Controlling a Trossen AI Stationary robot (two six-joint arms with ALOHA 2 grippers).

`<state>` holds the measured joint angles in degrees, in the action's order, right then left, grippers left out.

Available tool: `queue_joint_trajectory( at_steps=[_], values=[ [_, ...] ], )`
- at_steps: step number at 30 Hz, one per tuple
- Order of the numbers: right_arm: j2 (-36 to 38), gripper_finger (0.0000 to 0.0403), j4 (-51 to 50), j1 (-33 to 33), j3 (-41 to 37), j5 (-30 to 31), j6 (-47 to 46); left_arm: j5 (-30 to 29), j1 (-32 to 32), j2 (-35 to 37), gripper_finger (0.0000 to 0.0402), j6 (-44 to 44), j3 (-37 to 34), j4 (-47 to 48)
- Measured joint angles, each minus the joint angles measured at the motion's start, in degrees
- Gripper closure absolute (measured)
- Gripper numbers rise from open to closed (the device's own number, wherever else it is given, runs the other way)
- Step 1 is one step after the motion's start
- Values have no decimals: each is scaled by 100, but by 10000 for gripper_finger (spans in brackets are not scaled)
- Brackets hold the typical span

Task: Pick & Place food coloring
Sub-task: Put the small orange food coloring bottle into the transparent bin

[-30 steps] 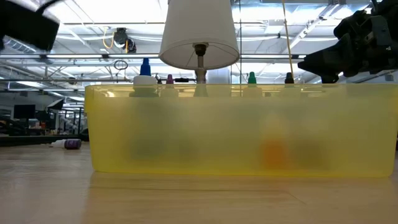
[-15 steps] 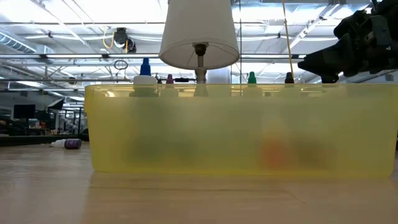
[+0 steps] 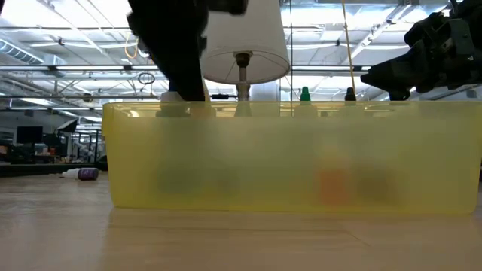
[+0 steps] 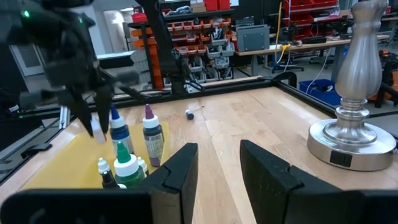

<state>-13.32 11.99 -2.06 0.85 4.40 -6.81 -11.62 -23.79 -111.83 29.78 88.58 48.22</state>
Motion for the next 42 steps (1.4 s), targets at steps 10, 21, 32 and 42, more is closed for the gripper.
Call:
queue_joint_trajectory(
  at_steps=[10, 21, 32, 42],
  values=[
    [0, 291, 0, 1, 0, 0, 0, 464, 57, -475, 334, -57, 41, -315],
    [2, 291, -2, 1, 1, 0, -2, 521, 3, -380, 334, -11, 13, -159],
    [2, 291, 6, 0, -1, 0, -2, 495, -184, -389, 335, -82, 372, 293],
    [2, 291, 0, 0, 0, 0, -2, 132, -310, -374, 335, -326, 1081, 803]
  ],
)
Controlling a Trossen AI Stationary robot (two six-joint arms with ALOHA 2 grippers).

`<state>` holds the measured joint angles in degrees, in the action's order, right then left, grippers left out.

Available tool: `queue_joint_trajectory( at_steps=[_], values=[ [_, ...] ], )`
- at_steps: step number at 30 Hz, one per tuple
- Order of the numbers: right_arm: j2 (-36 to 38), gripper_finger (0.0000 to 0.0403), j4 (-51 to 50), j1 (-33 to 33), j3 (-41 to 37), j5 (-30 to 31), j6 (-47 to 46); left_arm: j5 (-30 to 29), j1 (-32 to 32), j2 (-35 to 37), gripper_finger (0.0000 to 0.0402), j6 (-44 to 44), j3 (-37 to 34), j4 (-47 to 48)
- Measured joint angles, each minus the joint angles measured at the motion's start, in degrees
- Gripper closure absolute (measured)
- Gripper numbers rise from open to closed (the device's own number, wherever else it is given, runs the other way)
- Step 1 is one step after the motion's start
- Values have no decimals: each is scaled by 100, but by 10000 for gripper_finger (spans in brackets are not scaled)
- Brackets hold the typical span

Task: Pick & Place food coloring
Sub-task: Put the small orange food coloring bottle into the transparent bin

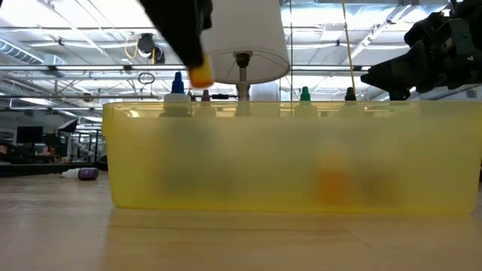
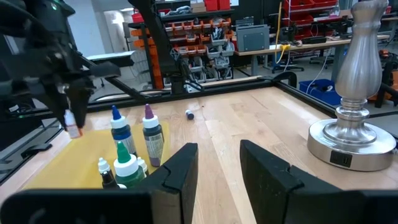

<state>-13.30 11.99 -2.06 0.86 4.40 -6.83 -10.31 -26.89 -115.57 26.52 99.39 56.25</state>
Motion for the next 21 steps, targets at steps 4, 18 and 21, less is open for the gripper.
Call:
queue_joint_trajectory(
  at_steps=[4, 18, 21],
  values=[
    [0, 291, 0, -1, 1, 0, 0, 31, 68, 2, 335, -97, 380, 14],
    [-2, 291, -2, -1, -1, 0, 0, 228, 415, -293, 335, -575, 1310, 81],
    [-1, 291, -6, -1, 1, 0, 1, 282, 479, -562, 335, -776, 1639, 107]
  ],
)
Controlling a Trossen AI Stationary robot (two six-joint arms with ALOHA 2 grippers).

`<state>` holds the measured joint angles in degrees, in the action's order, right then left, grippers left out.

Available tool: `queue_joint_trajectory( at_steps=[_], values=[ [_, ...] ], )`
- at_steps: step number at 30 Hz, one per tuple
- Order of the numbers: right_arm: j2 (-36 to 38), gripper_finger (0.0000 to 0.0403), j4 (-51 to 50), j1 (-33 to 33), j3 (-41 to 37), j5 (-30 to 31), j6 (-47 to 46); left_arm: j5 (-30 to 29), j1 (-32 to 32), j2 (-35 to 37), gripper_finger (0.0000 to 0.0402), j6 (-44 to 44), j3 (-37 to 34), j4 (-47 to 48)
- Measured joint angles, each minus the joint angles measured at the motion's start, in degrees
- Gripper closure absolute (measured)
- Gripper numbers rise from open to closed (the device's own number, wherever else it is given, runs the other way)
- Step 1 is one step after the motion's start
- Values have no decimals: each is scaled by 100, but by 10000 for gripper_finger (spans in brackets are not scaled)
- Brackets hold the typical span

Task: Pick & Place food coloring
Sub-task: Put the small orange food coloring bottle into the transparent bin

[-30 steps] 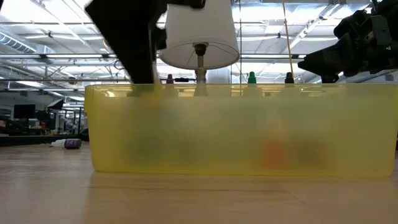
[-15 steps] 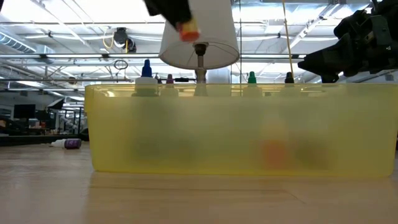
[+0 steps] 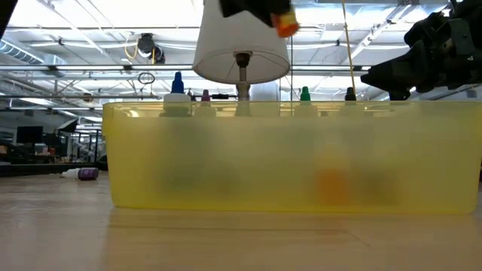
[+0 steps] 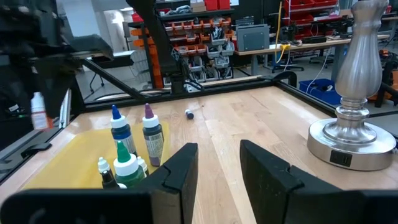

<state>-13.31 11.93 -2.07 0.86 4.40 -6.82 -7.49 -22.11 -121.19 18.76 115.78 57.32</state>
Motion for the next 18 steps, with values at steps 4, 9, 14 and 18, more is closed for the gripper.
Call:
queue_joint_trajectory(
  at_steps=[4, 9, 14, 18],
  values=[
    [-5, 291, 3, 1, 0, 0, 0, 11, 35, -333, 335, -194, 198, 273],
    [-5, 291, 4, 1, -2, 0, 0, 19, 61, -681, 335, -216, 194, 411],
    [-5, 291, 4, 0, 0, 0, -1, 203, 61, -1028, 335, -344, 192, 204],
    [-7, 291, 6, 0, 0, 0, 1, 232, 57, -1215, 335, -306, 189, 134]
  ],
)
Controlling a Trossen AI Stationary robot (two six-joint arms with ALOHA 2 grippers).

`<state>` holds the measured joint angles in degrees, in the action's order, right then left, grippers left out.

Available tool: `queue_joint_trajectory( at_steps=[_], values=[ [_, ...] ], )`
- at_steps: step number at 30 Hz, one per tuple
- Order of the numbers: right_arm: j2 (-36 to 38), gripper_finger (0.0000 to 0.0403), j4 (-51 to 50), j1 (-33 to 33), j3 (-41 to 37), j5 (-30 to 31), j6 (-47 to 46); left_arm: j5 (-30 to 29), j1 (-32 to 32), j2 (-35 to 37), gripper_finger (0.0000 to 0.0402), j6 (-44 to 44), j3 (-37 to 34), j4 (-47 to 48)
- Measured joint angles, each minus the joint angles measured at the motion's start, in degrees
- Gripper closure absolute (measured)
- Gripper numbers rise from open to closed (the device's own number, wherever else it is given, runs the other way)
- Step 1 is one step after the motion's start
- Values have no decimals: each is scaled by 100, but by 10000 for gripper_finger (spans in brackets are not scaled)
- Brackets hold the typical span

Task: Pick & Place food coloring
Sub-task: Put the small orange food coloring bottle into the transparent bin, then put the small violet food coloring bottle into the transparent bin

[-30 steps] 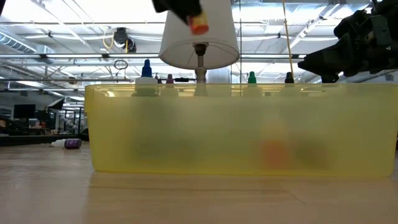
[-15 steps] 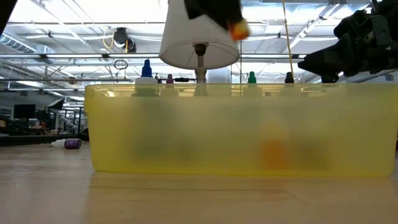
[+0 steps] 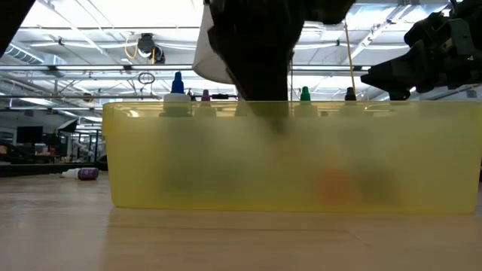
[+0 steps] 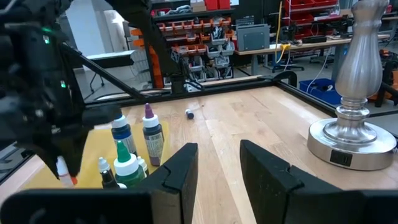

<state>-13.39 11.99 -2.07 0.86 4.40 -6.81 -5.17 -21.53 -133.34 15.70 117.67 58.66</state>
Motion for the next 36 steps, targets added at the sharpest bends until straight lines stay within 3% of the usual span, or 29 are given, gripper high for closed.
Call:
queue_joint_trajectory(
  at_steps=[12, 22, 29, 36],
  values=[
    [-24, 291, 0, 1, 0, 0, -1, 89, 35, -352, 333, 335, -9, -77],
    [-24, 291, 0, 1, 0, 0, -1, 82, 43, -277, 180, 385, -9, -199],
    [-24, 291, 0, 2, -1, 0, -2, 73, 43, -181, 141, 394, -9, -192],
    [-24, 291, 0, 2, -1, 0, -1, -201, 22, 516, 133, 355, -7, -138]
  ],
)
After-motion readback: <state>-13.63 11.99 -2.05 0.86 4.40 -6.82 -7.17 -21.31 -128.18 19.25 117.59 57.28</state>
